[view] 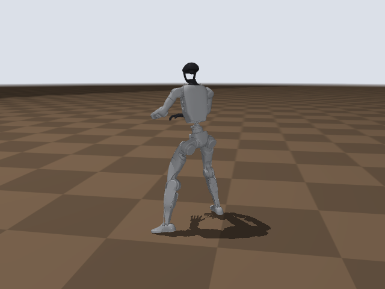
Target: Kungfu
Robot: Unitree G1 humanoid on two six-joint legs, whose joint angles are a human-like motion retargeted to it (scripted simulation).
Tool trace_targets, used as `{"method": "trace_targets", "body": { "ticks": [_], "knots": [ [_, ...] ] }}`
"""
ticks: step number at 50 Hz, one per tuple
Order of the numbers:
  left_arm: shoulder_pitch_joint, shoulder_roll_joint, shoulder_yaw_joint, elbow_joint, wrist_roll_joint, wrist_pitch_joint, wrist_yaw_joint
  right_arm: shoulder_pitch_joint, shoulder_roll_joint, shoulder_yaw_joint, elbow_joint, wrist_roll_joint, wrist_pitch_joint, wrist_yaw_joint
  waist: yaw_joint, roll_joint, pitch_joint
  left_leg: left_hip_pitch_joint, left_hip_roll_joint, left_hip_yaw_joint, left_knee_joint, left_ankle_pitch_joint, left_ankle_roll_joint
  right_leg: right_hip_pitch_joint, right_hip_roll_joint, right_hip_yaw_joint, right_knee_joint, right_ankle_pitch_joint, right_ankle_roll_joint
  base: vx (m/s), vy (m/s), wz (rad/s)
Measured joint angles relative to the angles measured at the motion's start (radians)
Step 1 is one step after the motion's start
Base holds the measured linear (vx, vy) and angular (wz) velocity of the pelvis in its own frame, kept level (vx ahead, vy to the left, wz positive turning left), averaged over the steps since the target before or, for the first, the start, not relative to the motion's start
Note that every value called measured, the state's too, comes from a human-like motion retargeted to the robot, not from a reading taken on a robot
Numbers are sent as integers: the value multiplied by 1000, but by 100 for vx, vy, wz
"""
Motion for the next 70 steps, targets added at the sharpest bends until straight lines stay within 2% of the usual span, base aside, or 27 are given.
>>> {"method": "trace_targets", "body": {
  "ticks": [3,6,8,11,14,18,23,28,30,35,39,42,45,48,50,53,55,57,60,61,62,66,70],
  "knots": [
    [-60,-156,-96,232,131,-47,44,136,-11,-30,93,-52,-35,-89,-98,-1,4,2,-20,-13,-88,10,0,-83,-41,-26,139,-78,-12,-29,-36,60],
    [-147,-361,-131,577,341,-65,189,217,-4,-58,252,-176,-65,-224,-157,22,61,37,59,64,-146,-2,2,-103,10,-64,226,-150,-54,-33,-44,-3],
    [-208,-498,-135,797,467,-35,304,247,3,-110,350,-265,-79,-251,-199,39,116,41,83,118,-176,20,8,-118,25,-79,265,-177,-69,-43,-24,27],
    [-240,-618,-165,948,532,26,381,301,11,-177,416,-333,-91,-245,-255,60,187,14,103,128,-189,50,23,-131,35,-107,297,-202,-90,-34,-24,35],
    [-248,-649,-202,964,571,42,450,344,-12,-191,394,-349,-97,-289,-266,62,215,-1,110,154,-193,78,41,-151,40,-117,313,-214,-110,-22,-21,9],
    [-235,-648,-247,945,622,26,512,397,-40,-168,344,-313,-81,-347,-239,61,210,-10,102,154,-193,105,89,-178,45,-110,323,-217,-132,-9,-9,-11],
    [-224,-646,-233,929,650,-10,453,429,-21,-190,321,-249,-83,-314,-209,71,200,-23,93,158,-183,119,115,-187,42,-108,316,-208,-142,0,2,1],
    [-234,-614,-230,876,644,-52,345,454,-31,-183,285,-124,-87,-267,-182,82,190,-19,76,170,-188,110,108,-171,31,-98,288,-185,-133,6,16,12],
    [-242,-584,-234,831,619,-77,294,489,-29,-191,270,-25,-68,-203,-178,83,184,-25,61,178,-188,90,119,-158,22,-95,265,-170,-122,14,19,43],
    [-265,-477,-232,665,477,-106,122,704,-23,-298,98,414,84,274,-172,60,175,-62,24,166,-153,14,165,-101,-12,-82,175,-113,-79,19,25,57],
    [-299,-365,-204,466,348,-77,143,999,-48,-465,-91,784,166,480,-170,39,173,-93,5,159,-99,-25,164,-27,-29,-79,73,-56,-36,31,41,53],
    [-341,-278,-177,283,187,-53,176,1238,-77,-604,-196,1166,233,659,-167,27,168,-140,-7,121,-19,-56,154,39,-38,-82,-21,-3,-1,31,38,47],
    [-403,-204,-120,86,12,3,179,1439,-100,-742,-256,1536,366,850,-168,10,155,-206,-20,77,100,-92,148,111,-55,-81,-130,59,40,39,49,47],
    [-484,-193,-25,-88,-93,82,148,1604,-104,-862,-289,1738,447,885,-153,18,124,-255,-69,20,215,-180,136,217,-89,-101,-253,131,91,60,79,61],
    [-532,-215,38,-167,-128,132,122,1640,-87,-886,-307,1808,418,813,-124,26,101,-281,-122,-41,280,-233,116,285,-115,-116,-325,177,122,65,85,62],
    [-622,-224,129,-271,-174,174,145,1485,5,-785,-259,1816,361,624,-38,32,51,-318,-228,-102,360,-317,85,380,-169,-148,-442,263,162,60,77,61],
    [-665,-189,171,-319,-192,155,195,1262,114,-685,-142,1829,391,623,14,49,11,-347,-247,-79,412,-371,89,430,-180,-206,-513,320,165,55,68,62],
    [-693,-135,222,-341,-182,139,262,938,222,-623,112,1895,494,738,49,55,-7,-363,-251,-37,469,-421,96,472,-199,-284,-573,375,156,43,66,43],
    [-724,-100,289,-352,-167,164,311,512,299,-652,504,1920,818,1057,119,74,0,-387,-286,-37,547,-476,104,514,-239,-377,-624,445,162,27,65,-2],
    [-728,-94,297,-352,-169,168,313,411,301,-663,615,1912,848,1104,149,72,-5,-395,-291,-26,567,-491,108,509,-253,-388,-627,459,162,19,48,-20],
    [-732,-87,302,-353,-168,170,313,318,303,-676,714,1907,860,1117,179,70,-13,-407,-294,-19,586,-506,112,502,-265,-398,-628,471,158,20,34,-16],
    [-728,-58,296,-375,-104,178,348,108,339,-741,898,1917,766,953,255,56,-42,-468,-298,-29,649,-549,124,481,-265,-424,-634,504,103,12,15,1],
    [-698,-40,313,-394,-12,176,452,55,395,-721,906,1956,790,1006,243,43,-30,-483,-303,-49,671,-564,138,483,-249,-397,-624,520,51,6,0,16]
  ]
}}
